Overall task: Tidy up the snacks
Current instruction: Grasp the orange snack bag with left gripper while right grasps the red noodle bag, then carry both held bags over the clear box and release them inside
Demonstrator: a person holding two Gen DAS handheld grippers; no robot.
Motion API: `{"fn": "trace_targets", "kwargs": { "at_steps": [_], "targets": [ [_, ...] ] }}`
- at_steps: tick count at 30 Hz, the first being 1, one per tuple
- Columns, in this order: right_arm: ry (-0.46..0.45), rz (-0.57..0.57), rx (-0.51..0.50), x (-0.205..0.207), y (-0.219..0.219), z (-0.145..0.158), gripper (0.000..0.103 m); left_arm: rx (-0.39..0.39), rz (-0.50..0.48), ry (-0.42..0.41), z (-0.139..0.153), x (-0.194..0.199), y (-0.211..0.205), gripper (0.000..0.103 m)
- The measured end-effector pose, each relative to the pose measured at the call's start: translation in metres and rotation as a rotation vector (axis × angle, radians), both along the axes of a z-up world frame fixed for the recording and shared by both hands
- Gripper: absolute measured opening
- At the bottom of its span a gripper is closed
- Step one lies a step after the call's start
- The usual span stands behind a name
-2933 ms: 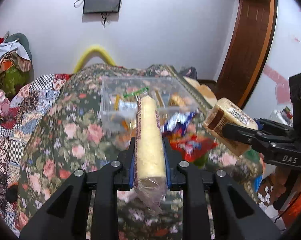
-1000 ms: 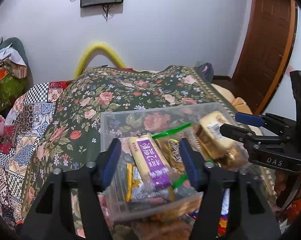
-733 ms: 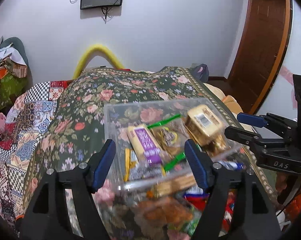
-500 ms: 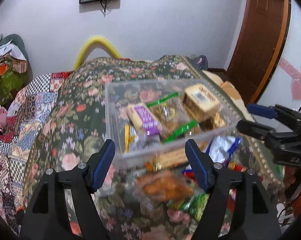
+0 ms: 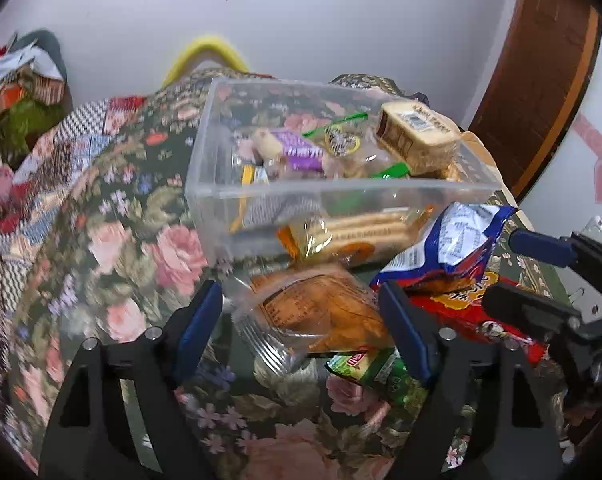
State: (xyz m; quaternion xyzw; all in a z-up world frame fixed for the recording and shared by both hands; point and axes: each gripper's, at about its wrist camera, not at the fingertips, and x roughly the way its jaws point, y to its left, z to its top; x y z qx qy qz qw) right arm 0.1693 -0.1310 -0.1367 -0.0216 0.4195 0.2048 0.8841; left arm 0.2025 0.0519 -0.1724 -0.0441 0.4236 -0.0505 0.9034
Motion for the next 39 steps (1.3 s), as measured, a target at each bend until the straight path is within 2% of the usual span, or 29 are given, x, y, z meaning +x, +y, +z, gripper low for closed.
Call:
{"fn": "trace_targets", "kwargs": {
  "at_steps": [6, 11, 13, 21, 22, 24, 28, 39],
  "targets": [
    [0.037, 0.0, -0.04, -0.004, 0.006, -0.018, 0.083, -0.017, 0.013, 0.041, -0.017, 0.004, 0.005, 0.084],
    [0.084, -0.019, -0.015, -0.005, -0.002, -0.03, 0.085, -0.065, 0.028, 0.078, -0.031, 0.006, 0.017, 0.083],
    [0.103, -0.02, 0.001, -0.005, -0.003, -0.032, 0.086, -0.074, 0.031, 0.072, -0.032, 0.006, 0.019, 0.068],
    [0.159, -0.011, 0.023, -0.002, 0.002, -0.043, 0.086, -0.055, 0.029, 0.035, -0.023, -0.007, 0.025, 0.058],
    [0.162, -0.011, 0.028, -0.003, 0.002, -0.043, 0.084, -0.053, 0.028, 0.027, -0.02, -0.01, 0.026, 0.058],
    [0.169, 0.004, 0.037, -0.003, 0.0, -0.043, 0.073, -0.049, 0.025, 0.015, -0.015, -0.014, 0.028, 0.058],
    [0.171, 0.012, 0.047, -0.005, -0.002, -0.042, 0.063, -0.033, 0.019, -0.016, -0.003, -0.026, 0.026, 0.058],
    [0.145, -0.008, 0.099, -0.021, -0.026, -0.019, 0.061, -0.023, 0.013, -0.09, 0.036, -0.043, 0.018, 0.058]
  ]
}}
